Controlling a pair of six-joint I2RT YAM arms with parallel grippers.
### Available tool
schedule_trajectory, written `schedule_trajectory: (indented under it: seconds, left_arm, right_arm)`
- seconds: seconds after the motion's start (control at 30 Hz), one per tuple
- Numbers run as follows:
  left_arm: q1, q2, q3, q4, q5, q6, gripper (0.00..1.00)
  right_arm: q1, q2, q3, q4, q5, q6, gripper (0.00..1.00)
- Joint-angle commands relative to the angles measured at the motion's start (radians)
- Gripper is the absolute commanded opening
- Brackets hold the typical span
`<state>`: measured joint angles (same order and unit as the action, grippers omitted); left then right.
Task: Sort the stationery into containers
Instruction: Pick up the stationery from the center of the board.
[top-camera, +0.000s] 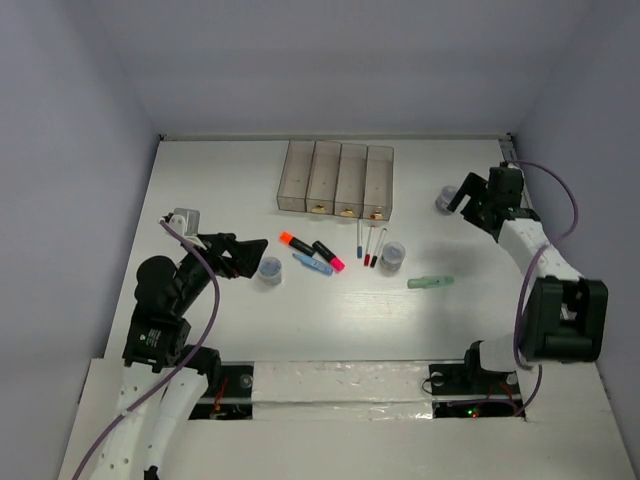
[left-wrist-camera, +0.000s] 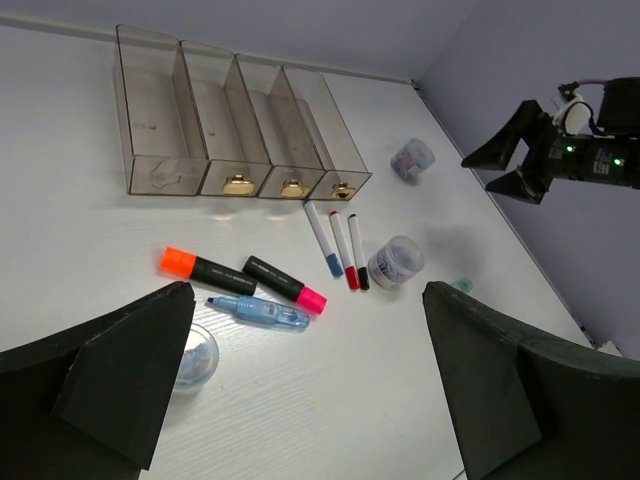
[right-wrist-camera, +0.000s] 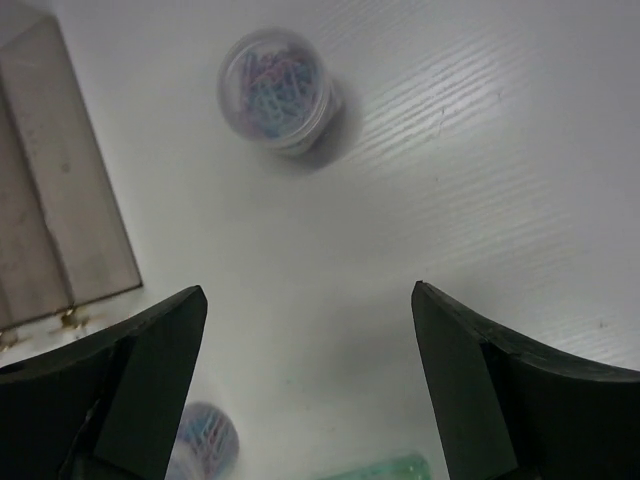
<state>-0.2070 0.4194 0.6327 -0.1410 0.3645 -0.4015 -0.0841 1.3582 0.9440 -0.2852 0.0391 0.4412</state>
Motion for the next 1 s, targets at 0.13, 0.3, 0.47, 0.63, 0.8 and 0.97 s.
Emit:
schedule_trajectory:
  seconds: [0.13,0.3,0.47,0.63,0.8,0.97]
  left_arm:
    - [0.006,0.035,0.001,0.031,0.011,-0.002,0.98]
    - [-0.003,0.032,-0.001,0.031,0.011,-0.002,0.98]
    - [-0.003,0.038,-0.002,0.031,0.011,-0.002,0.98]
    - [-0.003,0.05,-0.002,0.031,0.007,-0.002,0.98]
    - [-0.003,0.05,-0.002,0.029,0.005,-0.003,0.98]
    - [-0.003,0.047,-0.002,0.027,0.004,-0.003,0.98]
  right_arm:
    - [0.0,0.3,0.246,0.095,0.044,-0.045,0.93]
    - [0.0,0.484,0.383,0.055,0.002,-0.071,0.93]
    - [0.009,0.556,0.469,0.032,-0.004,-0.096,0.92]
    - [0.041,0.601,0.521,0.012,0.031,-0.122,0.75]
    - [0.064,0.602,0.535,-0.011,0.064,-0.13,0.64]
    - [0.073,0.614,0.562,-0.067,0.084,-0.136,0.68]
